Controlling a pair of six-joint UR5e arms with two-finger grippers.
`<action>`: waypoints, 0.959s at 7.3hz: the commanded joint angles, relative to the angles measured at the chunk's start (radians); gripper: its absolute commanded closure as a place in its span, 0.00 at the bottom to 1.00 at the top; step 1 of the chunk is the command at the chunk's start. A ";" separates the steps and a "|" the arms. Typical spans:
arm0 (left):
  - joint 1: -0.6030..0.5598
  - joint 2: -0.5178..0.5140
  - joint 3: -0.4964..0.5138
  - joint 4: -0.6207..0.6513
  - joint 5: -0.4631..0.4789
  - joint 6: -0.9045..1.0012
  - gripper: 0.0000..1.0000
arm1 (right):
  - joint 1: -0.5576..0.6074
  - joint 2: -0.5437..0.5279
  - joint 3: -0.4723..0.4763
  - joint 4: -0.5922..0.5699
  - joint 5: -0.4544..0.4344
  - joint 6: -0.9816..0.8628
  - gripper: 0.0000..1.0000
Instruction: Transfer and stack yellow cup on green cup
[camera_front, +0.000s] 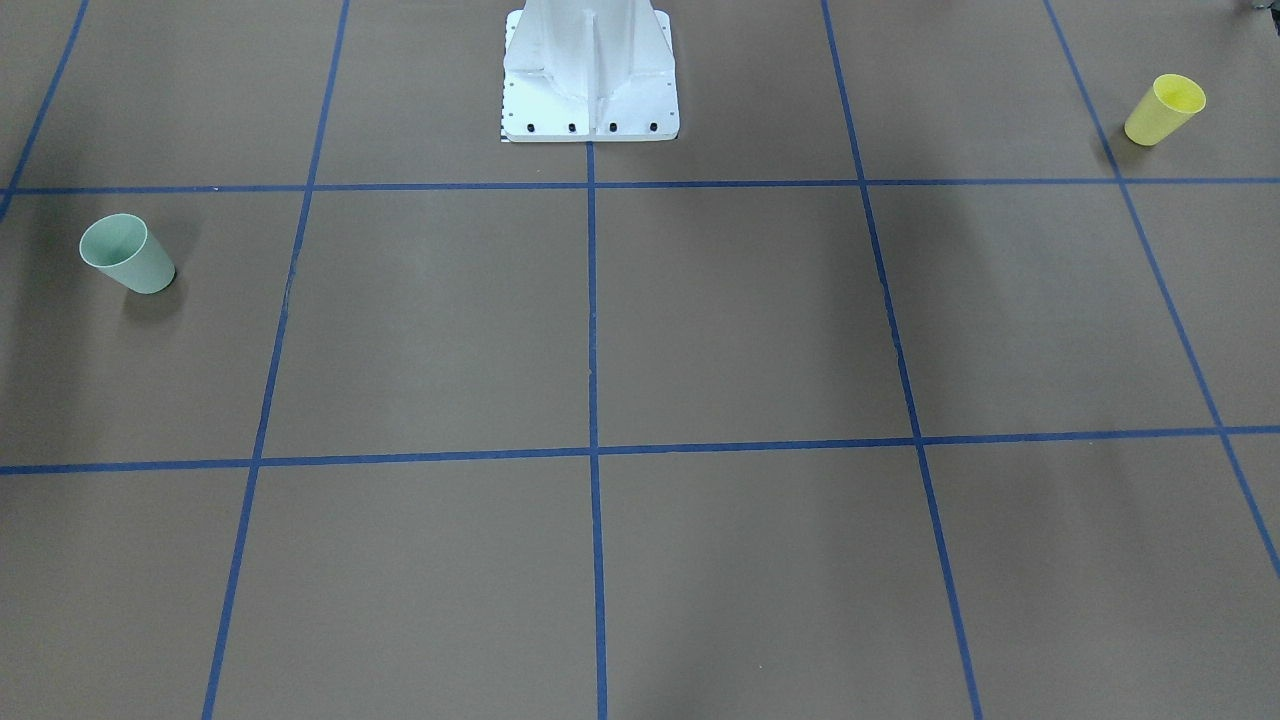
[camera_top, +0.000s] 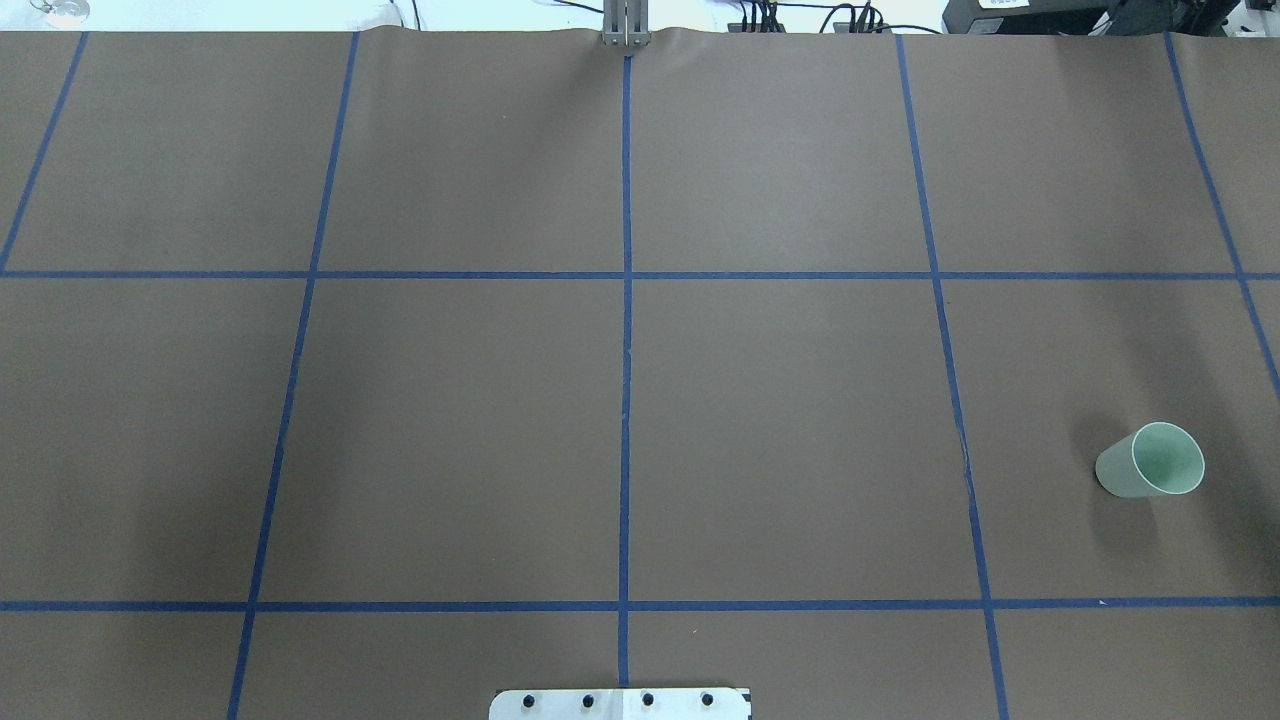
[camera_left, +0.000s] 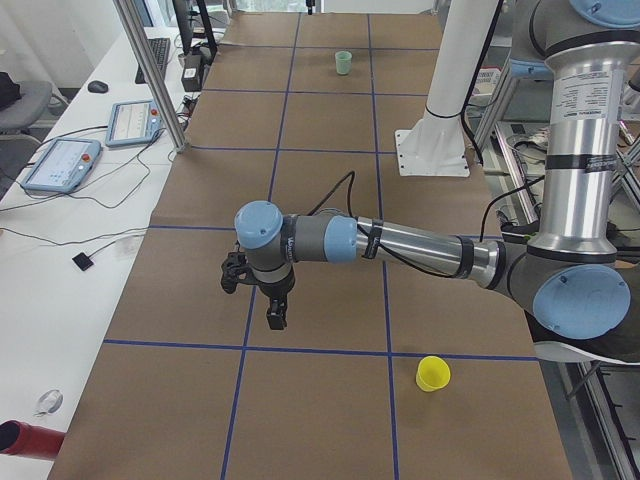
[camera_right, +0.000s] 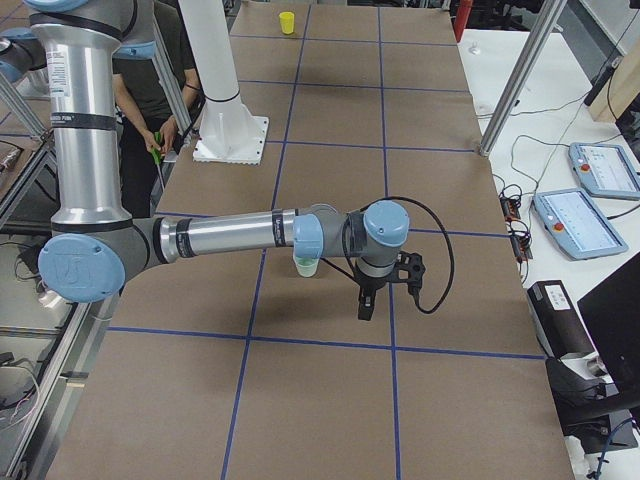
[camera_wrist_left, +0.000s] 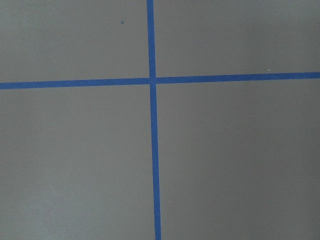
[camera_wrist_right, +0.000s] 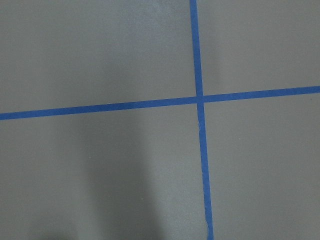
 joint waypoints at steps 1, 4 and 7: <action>-0.002 0.001 -0.002 0.000 -0.001 0.000 0.00 | -0.005 0.001 0.006 -0.001 0.000 -0.014 0.00; -0.002 0.007 -0.004 -0.006 -0.006 0.000 0.00 | -0.007 0.003 0.010 -0.001 0.005 -0.011 0.00; -0.002 0.010 -0.008 -0.008 -0.006 0.000 0.00 | -0.010 0.003 0.014 -0.001 0.009 -0.010 0.00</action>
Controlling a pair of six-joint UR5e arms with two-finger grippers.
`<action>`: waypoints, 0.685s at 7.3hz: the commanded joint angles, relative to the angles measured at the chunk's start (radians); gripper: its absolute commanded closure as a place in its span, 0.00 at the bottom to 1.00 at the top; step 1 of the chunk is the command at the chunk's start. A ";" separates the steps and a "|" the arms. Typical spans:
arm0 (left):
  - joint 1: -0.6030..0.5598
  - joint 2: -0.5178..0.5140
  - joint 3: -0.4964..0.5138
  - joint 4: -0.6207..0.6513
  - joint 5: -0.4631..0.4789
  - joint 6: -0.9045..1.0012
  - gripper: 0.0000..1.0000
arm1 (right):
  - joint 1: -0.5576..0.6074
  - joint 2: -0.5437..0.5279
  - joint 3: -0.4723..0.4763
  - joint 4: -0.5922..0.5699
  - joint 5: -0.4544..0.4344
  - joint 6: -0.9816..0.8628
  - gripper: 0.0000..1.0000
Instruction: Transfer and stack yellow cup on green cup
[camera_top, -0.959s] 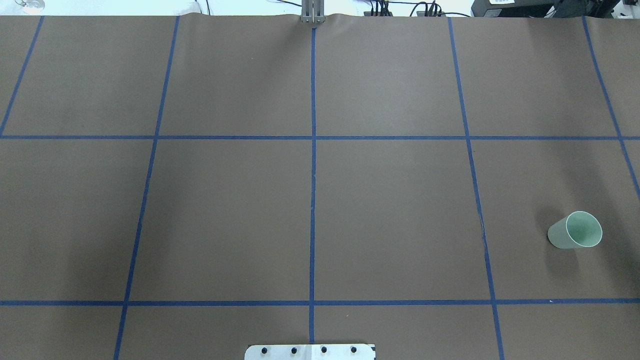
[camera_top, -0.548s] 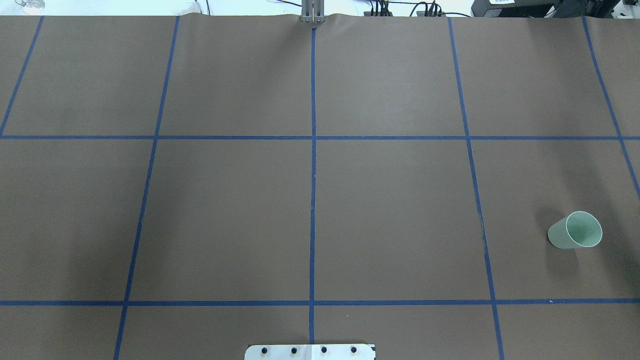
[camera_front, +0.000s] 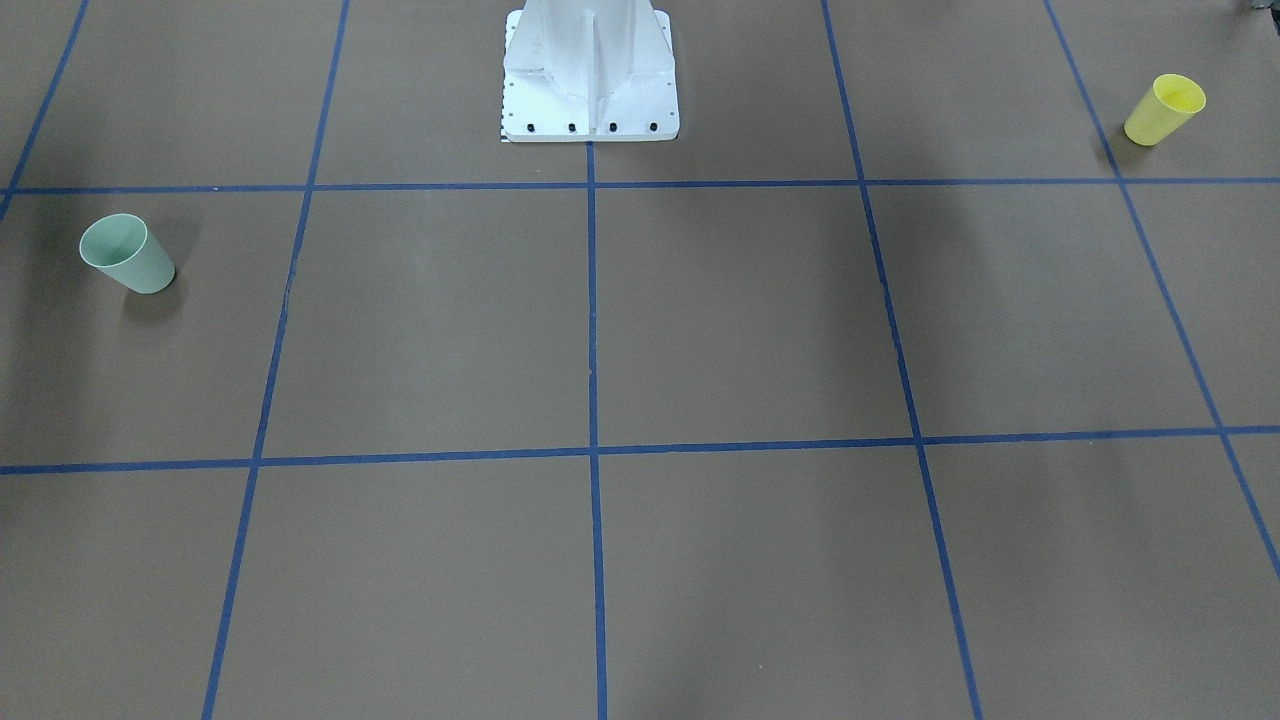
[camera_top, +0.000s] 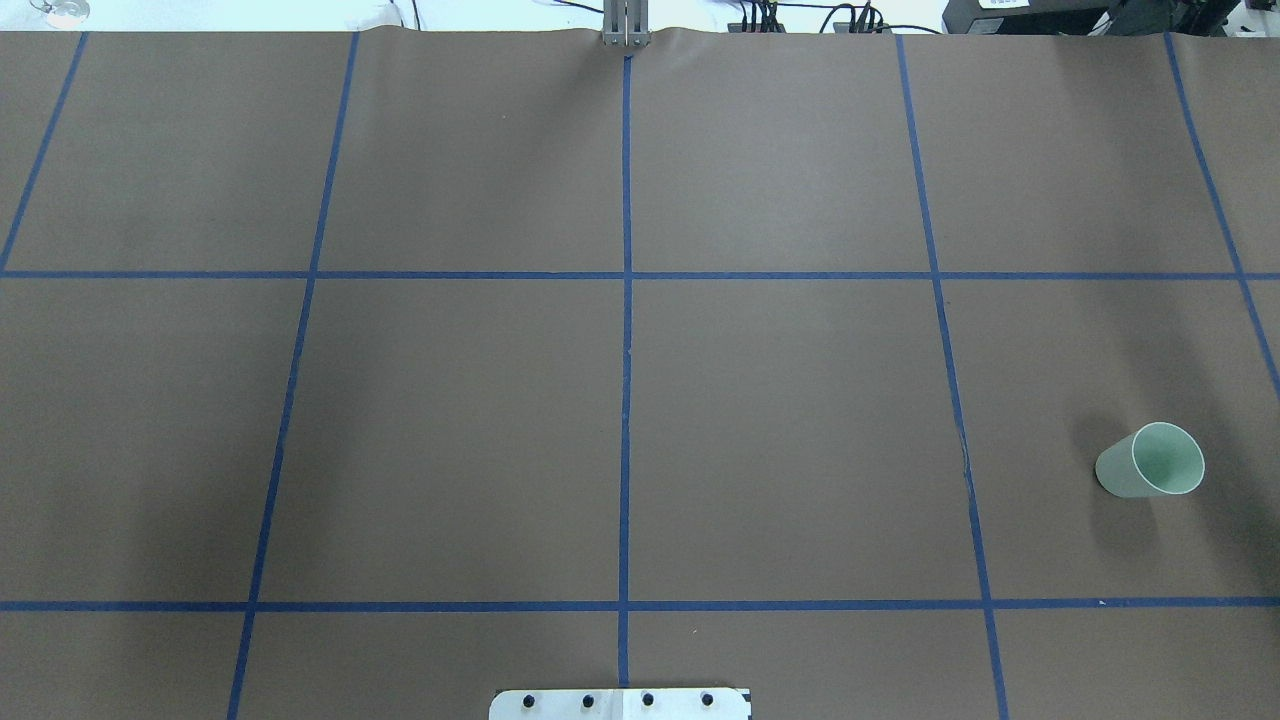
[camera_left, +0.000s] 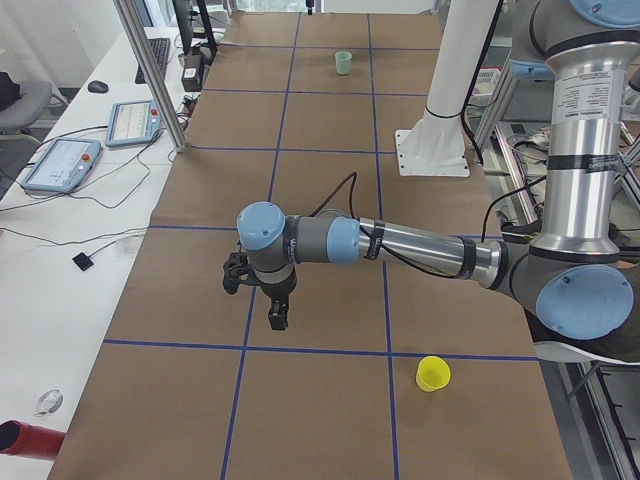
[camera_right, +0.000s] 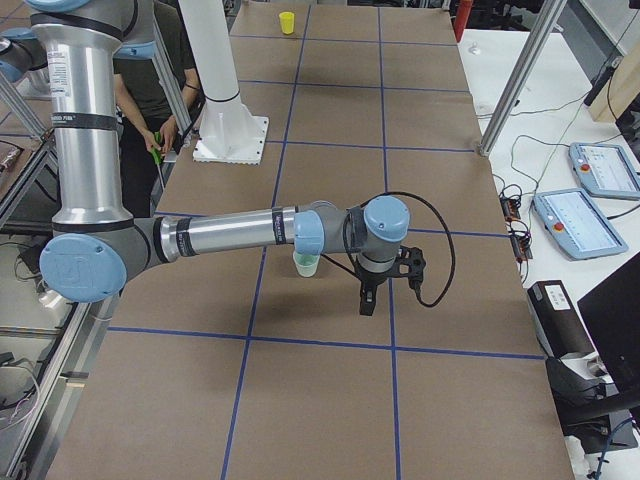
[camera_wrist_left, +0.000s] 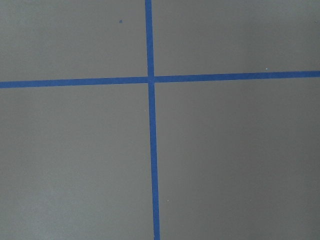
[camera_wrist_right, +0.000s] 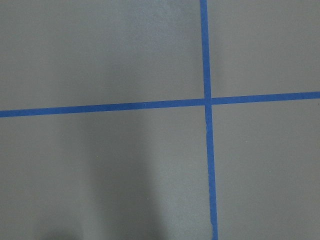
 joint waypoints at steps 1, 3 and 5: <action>0.000 0.001 -0.003 0.000 0.000 0.000 0.00 | -0.003 0.000 0.001 0.001 0.001 0.001 0.00; 0.000 0.002 -0.009 0.000 0.000 0.000 0.00 | -0.009 0.000 -0.002 0.001 0.001 0.006 0.00; 0.002 0.002 -0.009 0.000 -0.003 0.000 0.00 | -0.009 -0.002 -0.002 0.000 0.010 0.007 0.00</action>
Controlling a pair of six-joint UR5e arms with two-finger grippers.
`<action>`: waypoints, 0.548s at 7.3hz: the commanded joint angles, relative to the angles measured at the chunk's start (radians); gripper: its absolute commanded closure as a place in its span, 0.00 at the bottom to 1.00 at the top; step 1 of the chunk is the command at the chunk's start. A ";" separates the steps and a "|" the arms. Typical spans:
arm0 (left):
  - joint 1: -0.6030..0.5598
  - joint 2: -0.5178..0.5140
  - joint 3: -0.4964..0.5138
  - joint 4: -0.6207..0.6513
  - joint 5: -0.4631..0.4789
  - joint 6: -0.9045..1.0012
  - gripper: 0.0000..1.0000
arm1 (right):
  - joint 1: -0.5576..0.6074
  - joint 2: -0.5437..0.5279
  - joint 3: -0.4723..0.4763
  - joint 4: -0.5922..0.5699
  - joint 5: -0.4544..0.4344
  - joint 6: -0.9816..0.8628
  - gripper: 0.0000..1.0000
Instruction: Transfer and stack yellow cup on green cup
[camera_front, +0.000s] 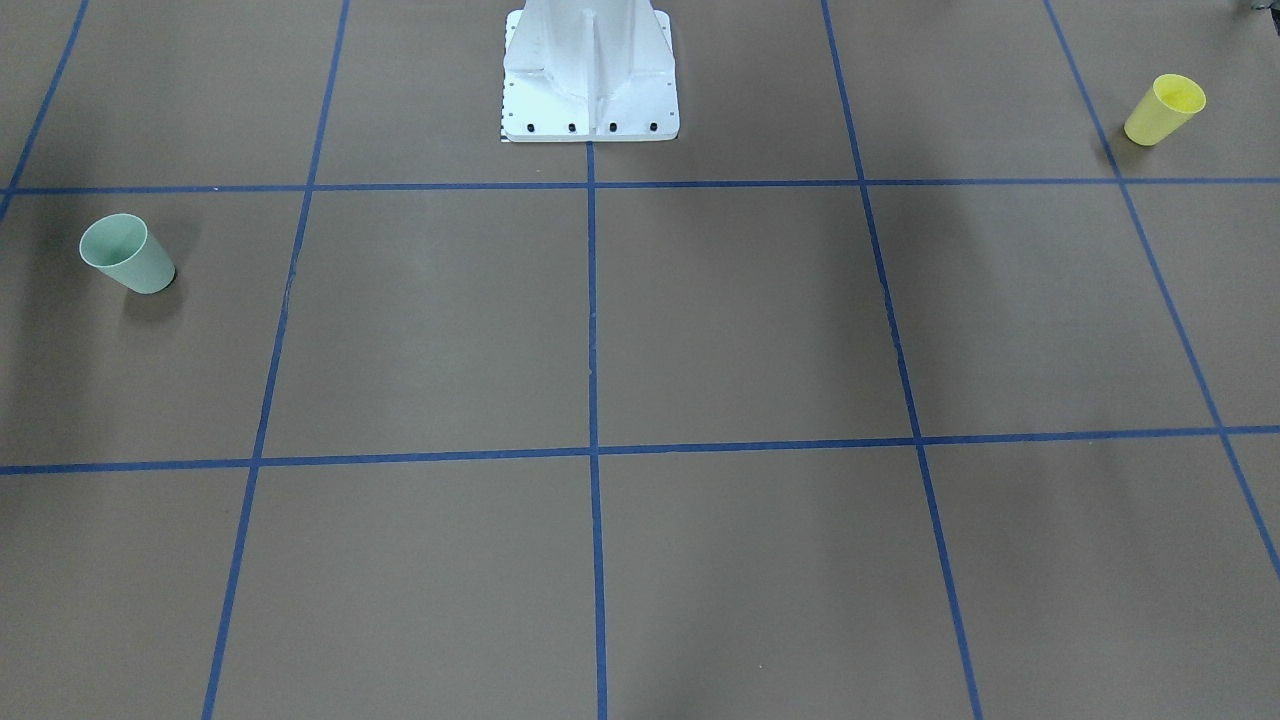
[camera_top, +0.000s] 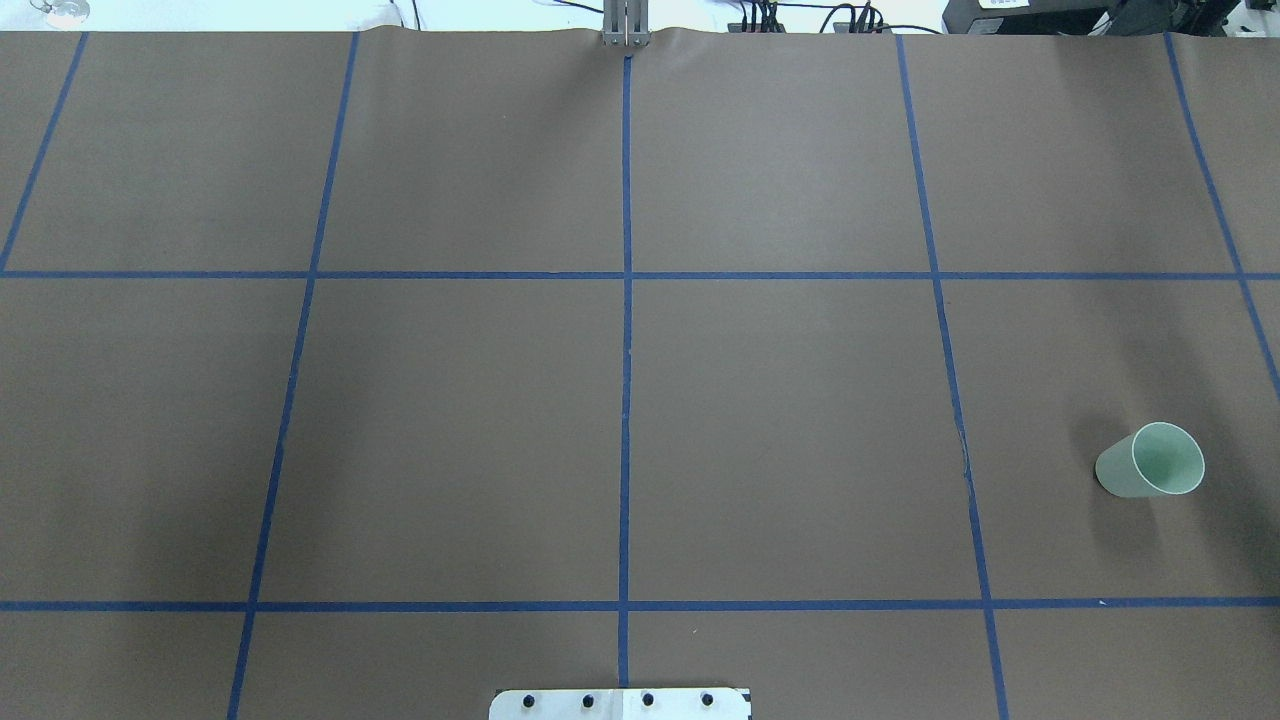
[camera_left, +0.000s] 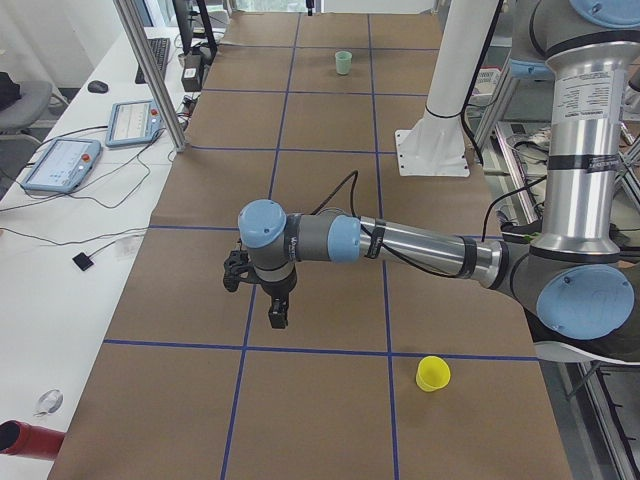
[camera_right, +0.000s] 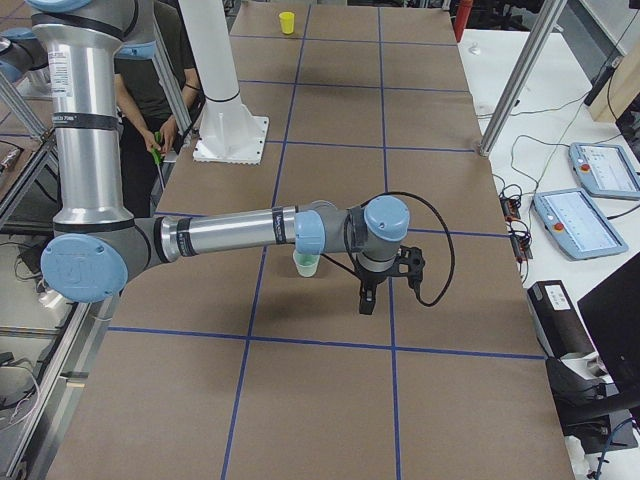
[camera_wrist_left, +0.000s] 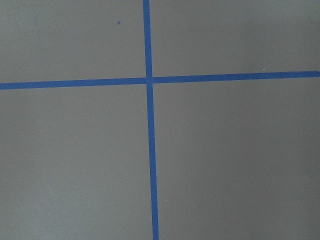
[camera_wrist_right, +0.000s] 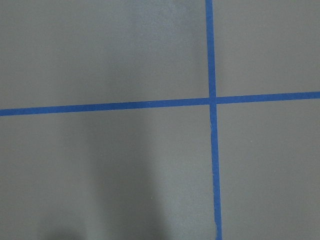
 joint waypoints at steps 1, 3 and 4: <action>0.001 0.005 -0.001 -0.002 -0.004 0.002 0.00 | -0.001 -0.001 -0.005 -0.001 0.036 0.001 0.00; 0.006 0.008 0.013 -0.003 -0.002 0.002 0.00 | -0.001 -0.001 -0.006 -0.001 0.043 0.004 0.00; 0.006 0.008 0.013 -0.003 -0.001 0.006 0.00 | -0.001 -0.001 -0.006 -0.001 0.044 0.004 0.00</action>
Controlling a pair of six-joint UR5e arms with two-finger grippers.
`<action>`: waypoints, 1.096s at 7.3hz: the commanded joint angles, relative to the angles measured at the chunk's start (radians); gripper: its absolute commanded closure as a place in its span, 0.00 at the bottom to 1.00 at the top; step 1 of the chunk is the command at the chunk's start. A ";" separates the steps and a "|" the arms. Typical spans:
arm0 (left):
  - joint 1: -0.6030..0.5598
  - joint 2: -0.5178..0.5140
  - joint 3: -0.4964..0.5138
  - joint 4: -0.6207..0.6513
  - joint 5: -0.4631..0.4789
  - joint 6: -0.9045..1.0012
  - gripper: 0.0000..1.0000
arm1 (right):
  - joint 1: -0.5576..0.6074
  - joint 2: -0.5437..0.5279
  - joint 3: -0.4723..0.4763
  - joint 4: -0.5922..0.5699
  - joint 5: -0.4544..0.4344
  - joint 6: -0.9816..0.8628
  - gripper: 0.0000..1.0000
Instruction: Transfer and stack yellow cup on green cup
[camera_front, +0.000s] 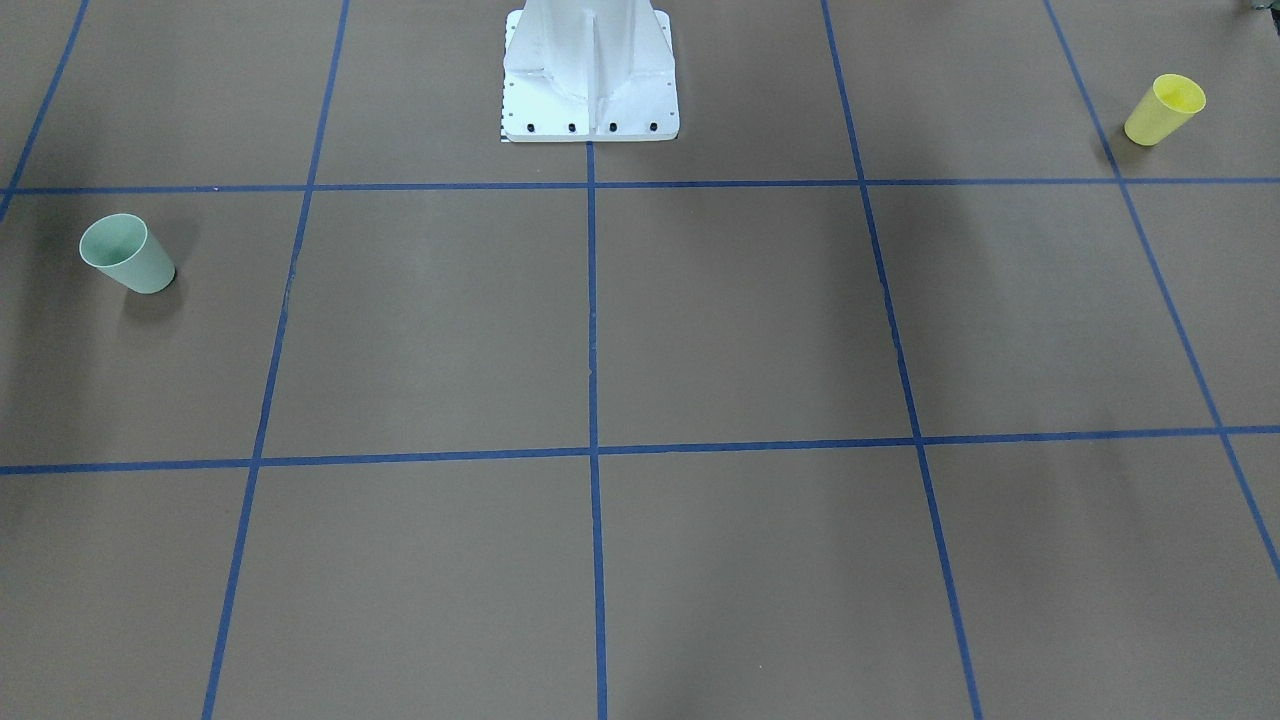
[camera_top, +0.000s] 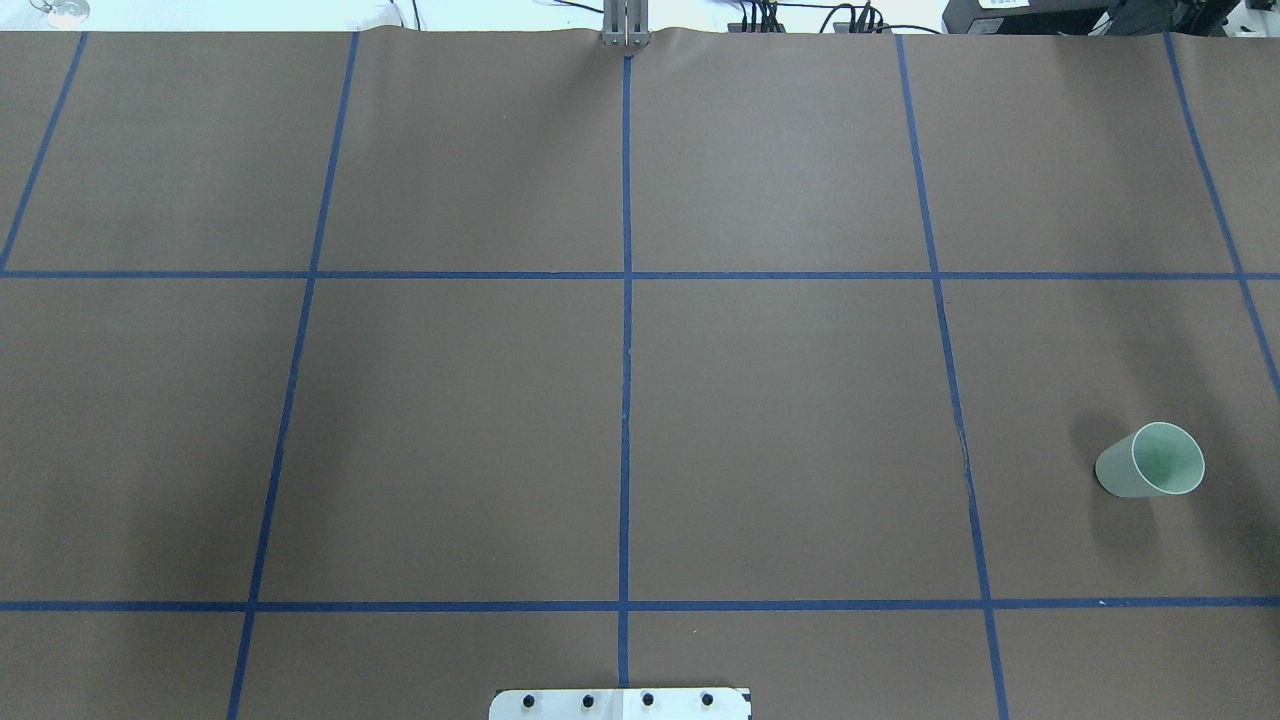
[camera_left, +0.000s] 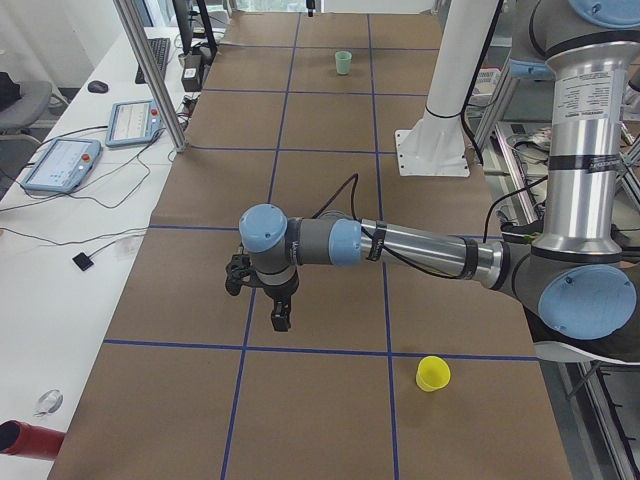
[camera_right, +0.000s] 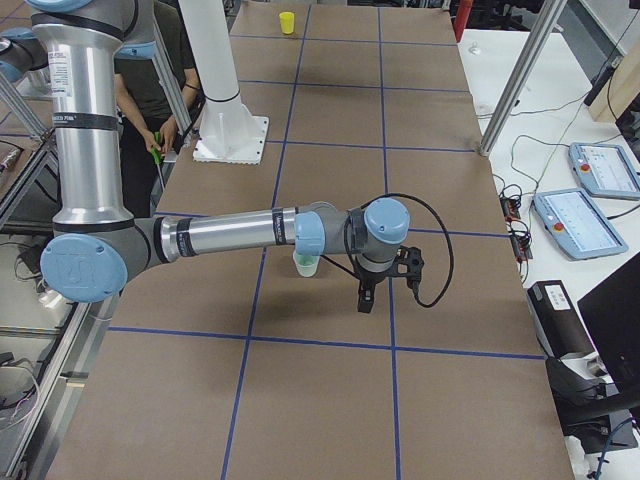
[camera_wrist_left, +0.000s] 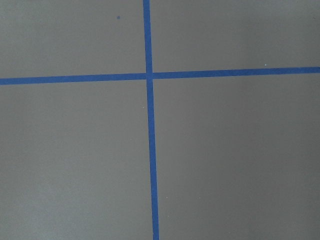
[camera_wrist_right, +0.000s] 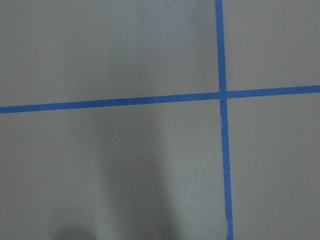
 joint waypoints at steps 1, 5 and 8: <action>0.001 0.003 0.010 -0.012 0.006 0.009 0.00 | 0.000 0.000 0.001 0.002 0.003 0.001 0.00; -0.002 0.006 0.041 -0.111 -0.003 0.003 0.00 | 0.000 0.001 0.006 0.002 0.003 0.001 0.00; 0.006 0.025 0.038 -0.112 -0.003 -0.047 0.00 | -0.003 0.002 0.006 0.000 0.005 0.002 0.00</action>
